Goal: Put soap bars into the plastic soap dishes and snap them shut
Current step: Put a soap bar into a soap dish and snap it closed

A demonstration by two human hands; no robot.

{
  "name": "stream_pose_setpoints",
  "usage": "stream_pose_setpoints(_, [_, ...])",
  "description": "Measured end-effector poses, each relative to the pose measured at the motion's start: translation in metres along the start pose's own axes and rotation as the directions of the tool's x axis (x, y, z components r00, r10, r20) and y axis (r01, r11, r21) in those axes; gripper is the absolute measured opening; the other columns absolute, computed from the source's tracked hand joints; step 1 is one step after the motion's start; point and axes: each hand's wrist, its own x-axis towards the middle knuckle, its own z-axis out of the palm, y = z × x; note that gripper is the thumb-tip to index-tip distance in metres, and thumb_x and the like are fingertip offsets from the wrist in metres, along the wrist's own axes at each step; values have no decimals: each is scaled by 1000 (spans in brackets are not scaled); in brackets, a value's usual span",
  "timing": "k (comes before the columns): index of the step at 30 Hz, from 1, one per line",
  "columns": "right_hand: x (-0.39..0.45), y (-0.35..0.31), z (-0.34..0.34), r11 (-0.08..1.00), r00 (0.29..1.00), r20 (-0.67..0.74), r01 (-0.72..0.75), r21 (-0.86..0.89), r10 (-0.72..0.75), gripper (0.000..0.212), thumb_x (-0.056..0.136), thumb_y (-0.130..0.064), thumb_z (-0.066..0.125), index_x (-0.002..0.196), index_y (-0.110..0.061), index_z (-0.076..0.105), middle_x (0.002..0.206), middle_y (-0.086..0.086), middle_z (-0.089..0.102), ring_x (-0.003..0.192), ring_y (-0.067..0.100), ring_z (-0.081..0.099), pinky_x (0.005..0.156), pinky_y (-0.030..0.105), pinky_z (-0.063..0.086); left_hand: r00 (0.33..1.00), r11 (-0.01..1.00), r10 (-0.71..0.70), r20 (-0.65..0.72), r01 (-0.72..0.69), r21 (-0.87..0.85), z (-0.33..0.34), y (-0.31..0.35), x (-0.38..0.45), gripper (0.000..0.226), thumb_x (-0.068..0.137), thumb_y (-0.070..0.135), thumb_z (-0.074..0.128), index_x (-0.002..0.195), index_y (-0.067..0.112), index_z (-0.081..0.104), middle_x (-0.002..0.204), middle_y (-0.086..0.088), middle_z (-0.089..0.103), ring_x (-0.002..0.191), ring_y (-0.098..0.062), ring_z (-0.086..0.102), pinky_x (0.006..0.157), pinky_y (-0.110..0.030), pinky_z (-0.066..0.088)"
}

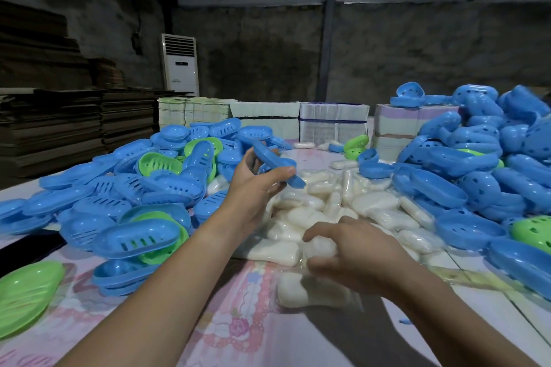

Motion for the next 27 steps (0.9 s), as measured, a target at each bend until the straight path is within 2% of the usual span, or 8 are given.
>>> stream_pose_setpoints(4, [1, 10, -1, 997, 996, -91, 14, 75, -7, 49, 71, -42, 65, 118, -47, 50, 94, -10, 52, 91, 14, 49, 72, 31, 40, 994, 993, -69, 83, 77, -93, 6, -8, -4, 57, 66, -1, 76, 119, 14, 61, 120, -11, 67, 105, -20, 69, 78, -24, 58])
stream_pose_setpoints(6, [2, 22, -6, 972, 988, -151, 0, 234, 36, 44, 69, -30, 69, 109, -46, 56, 97, -10, 58, 85, 8, 54, 66, 24, 44, 990, 988, -94, 102, 105, -116, 8, -13, -6, 60, 66, -2, 76, 121, 16, 60, 115, -11, 70, 102, -21, 71, 78, -25, 58])
stream_pose_setpoints(10, [2, 47, -21, 727, 935, -254, -4, 687, 246, 43, 71, -7, 75, 91, -44, 67, 93, -9, 61, 64, 2, 57, 48, 13, 42, 983, 971, -143, 115, 162, -174, 14, -23, -10, 58, 63, 3, 79, 116, 20, 62, 104, -8, 73, 89, -20, 74, 80, -31, 61])
stream_pose_setpoints(13, [0, 53, -29, 503, 892, -333, 146, 852, 306, 45, 72, -2, 77, 93, -41, 71, 82, -3, 72, 59, 3, 63, 50, 13, 46, 972, 939, -202, 116, 226, -260, 18, -22, -12, 60, 62, 13, 82, 119, 16, 63, 109, -9, 77, 93, -23, 76, 79, -34, 63])
stream_pose_setpoints(17, [3, 49, -25, 407, 879, -362, 221, 887, 310, 42, 72, -4, 78, 94, -39, 72, 92, -8, 76, 77, 8, 71, 60, 19, 52, 970, 917, -226, 91, 244, -315, 16, -17, -11, 65, 64, 17, 83, 125, 9, 63, 122, -14, 73, 102, -31, 74, 72, -32, 62])
stream_pose_setpoints(20, [6, 49, -24, 281, 850, -352, 254, 925, 391, 35, 73, -6, 79, 96, -32, 74, 97, 2, 75, 86, 23, 71, 76, 38, 56, 964, 903, -249, 94, 266, -337, 16, -16, -13, 61, 59, 15, 84, 116, 9, 66, 115, -13, 75, 96, -34, 76, 69, -34, 63])
stream_pose_setpoints(24, [10, 49, -23, -50, 866, -288, 337, 940, 409, 31, 78, 0, 75, 102, -19, 70, 89, 9, 75, 74, 24, 72, 68, 38, 58, 926, 888, -330, 182, 370, -273, 26, -20, -22, 57, 55, 9, 88, 108, 11, 65, 89, -9, 78, 83, -33, 77, 63, -33, 62])
stream_pose_setpoints(27, [13, 40, -15, -69, 880, -313, 359, 931, 357, 37, 69, -5, 79, 102, -15, 67, 91, 7, 76, 78, 23, 73, 66, 33, 58, 893, 914, -331, 304, 384, -132, 35, -29, -30, 57, 68, 1, 85, 118, 17, 64, 101, -7, 77, 89, -26, 77, 68, -31, 61])
